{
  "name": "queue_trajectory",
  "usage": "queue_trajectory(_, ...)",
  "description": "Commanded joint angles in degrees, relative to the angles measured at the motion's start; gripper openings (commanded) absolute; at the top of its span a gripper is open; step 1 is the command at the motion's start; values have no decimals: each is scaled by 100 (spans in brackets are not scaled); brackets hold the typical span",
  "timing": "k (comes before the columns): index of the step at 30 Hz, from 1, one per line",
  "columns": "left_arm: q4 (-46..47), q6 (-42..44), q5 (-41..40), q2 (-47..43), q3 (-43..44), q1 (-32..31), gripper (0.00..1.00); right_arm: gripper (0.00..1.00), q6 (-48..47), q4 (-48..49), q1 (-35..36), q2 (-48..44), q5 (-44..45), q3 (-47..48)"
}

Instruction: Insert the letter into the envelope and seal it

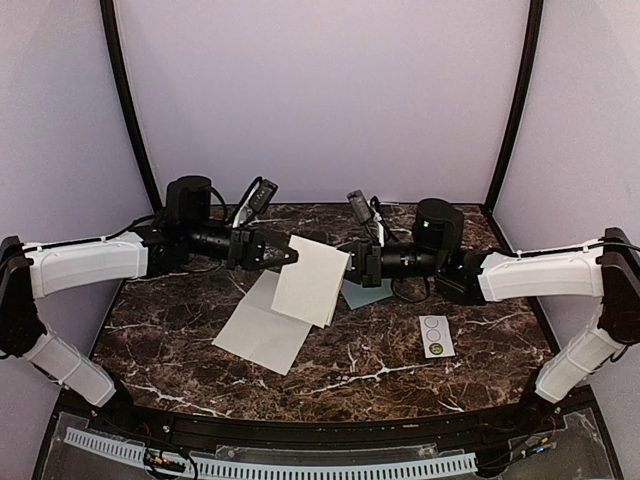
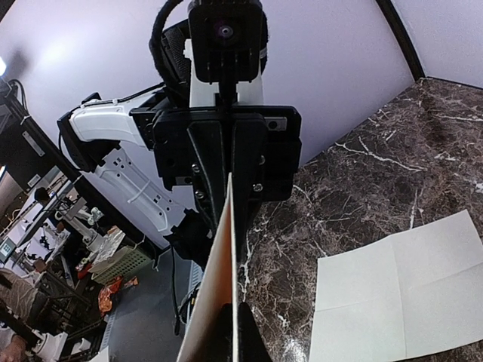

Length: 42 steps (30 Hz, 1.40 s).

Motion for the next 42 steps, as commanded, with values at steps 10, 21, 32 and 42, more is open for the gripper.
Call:
queue_trajectory(10,247,71,-454,-284,-134,-26,0,49,536,982,-541,-496,429,-641)
queue_trajectory(21,-248,-65,-2000,-448,-123,360,0,99,396,994,-647,-989,728,-971)
queue_trajectory(32,457,-233,-873,-440,-251,455,0,98,443,1120,-334,-225,693,-676)
queue_trajectory(42,874,-410,-246,-397,-325,369,0,94,343,1152,-52,433,335,-39)
